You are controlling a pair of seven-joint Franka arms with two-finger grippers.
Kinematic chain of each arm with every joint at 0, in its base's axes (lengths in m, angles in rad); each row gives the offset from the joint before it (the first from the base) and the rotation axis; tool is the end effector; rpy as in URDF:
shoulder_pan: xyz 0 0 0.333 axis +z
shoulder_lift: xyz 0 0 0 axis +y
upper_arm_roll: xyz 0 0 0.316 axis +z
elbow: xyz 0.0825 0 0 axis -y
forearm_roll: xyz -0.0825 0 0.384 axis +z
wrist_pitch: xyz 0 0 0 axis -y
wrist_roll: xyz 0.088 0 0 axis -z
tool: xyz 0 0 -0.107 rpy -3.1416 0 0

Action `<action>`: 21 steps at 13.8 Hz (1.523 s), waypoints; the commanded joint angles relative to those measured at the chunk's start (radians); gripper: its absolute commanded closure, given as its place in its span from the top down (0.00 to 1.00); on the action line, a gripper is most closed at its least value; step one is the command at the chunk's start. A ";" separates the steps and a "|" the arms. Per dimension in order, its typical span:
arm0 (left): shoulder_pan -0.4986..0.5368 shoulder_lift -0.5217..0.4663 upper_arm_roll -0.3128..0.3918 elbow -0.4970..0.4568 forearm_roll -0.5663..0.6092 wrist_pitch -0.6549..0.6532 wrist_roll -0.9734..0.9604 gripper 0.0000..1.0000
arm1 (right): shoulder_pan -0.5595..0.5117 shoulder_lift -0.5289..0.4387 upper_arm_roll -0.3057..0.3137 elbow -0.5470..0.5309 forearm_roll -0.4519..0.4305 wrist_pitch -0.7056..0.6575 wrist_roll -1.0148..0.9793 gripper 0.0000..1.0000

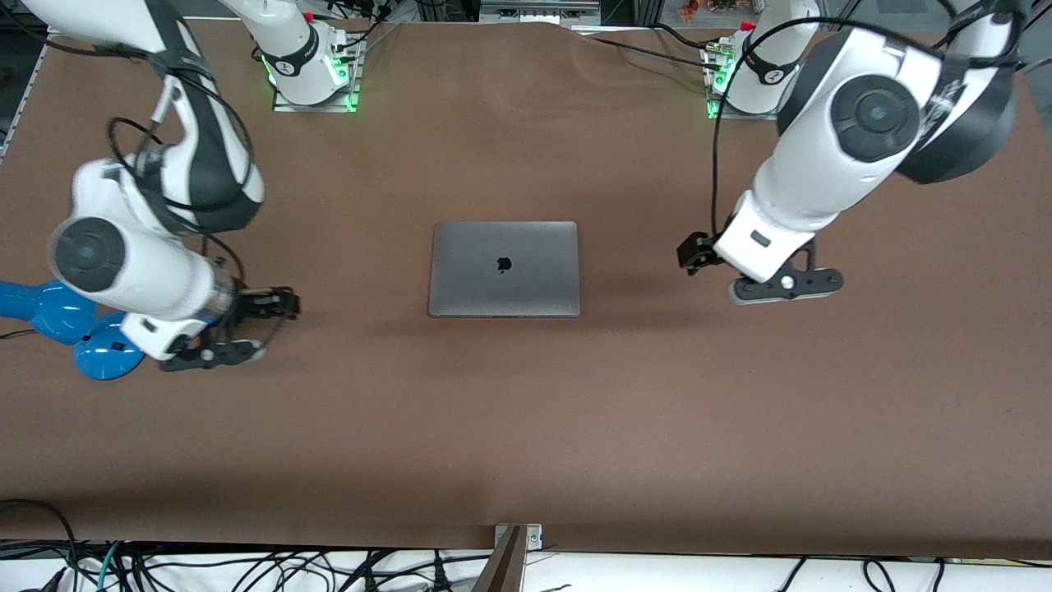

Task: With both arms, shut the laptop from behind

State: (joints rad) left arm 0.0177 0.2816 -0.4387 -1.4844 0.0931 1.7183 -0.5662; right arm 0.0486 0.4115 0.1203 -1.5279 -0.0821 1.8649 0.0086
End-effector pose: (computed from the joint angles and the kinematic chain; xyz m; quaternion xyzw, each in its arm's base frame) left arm 0.5985 -0.2230 0.5233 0.9972 0.0722 -0.0156 0.0067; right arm 0.6628 0.0958 0.4166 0.9953 0.0892 -0.0342 0.0178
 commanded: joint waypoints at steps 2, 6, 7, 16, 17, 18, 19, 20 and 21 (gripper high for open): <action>0.028 -0.084 0.029 -0.014 0.011 -0.074 0.081 1.00 | 0.034 -0.201 -0.073 -0.118 0.022 -0.021 -0.053 1.00; 0.021 -0.174 0.123 -0.022 0.002 -0.192 0.239 1.00 | 0.042 -0.342 -0.126 -0.121 0.021 -0.186 -0.052 1.00; 0.021 -0.205 0.149 -0.040 -0.010 -0.203 0.274 1.00 | 0.048 -0.368 -0.139 -0.117 0.018 -0.231 -0.050 1.00; 0.015 -0.493 0.276 -0.437 -0.073 -0.047 0.499 1.00 | 0.045 -0.425 -0.171 -0.072 0.021 -0.351 -0.052 1.00; 0.015 -0.504 0.285 -0.447 -0.075 -0.048 0.528 1.00 | 0.043 -0.419 -0.172 -0.072 0.022 -0.352 -0.052 1.00; 0.013 -0.504 0.316 -0.426 -0.073 -0.066 0.560 1.00 | 0.043 -0.418 -0.172 -0.072 0.024 -0.352 -0.052 1.00; 0.005 -0.503 0.354 -0.398 -0.075 -0.089 0.606 1.00 | 0.046 -0.418 -0.169 -0.071 0.030 -0.352 -0.052 1.00; -0.011 -0.501 0.391 -0.378 -0.075 -0.112 0.632 1.00 | 0.046 -0.415 -0.168 -0.060 0.042 -0.352 -0.049 1.00; -0.022 -0.496 0.414 -0.360 -0.070 -0.126 0.643 1.00 | 0.046 -0.401 -0.166 -0.038 0.056 -0.354 -0.045 1.00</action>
State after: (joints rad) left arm 0.0257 -0.2020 -0.0822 -1.8637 0.0338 1.6206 0.0192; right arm 0.0847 -0.0031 -0.0379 -1.6022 -0.0568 1.5260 -0.0303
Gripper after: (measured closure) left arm 0.000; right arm 0.000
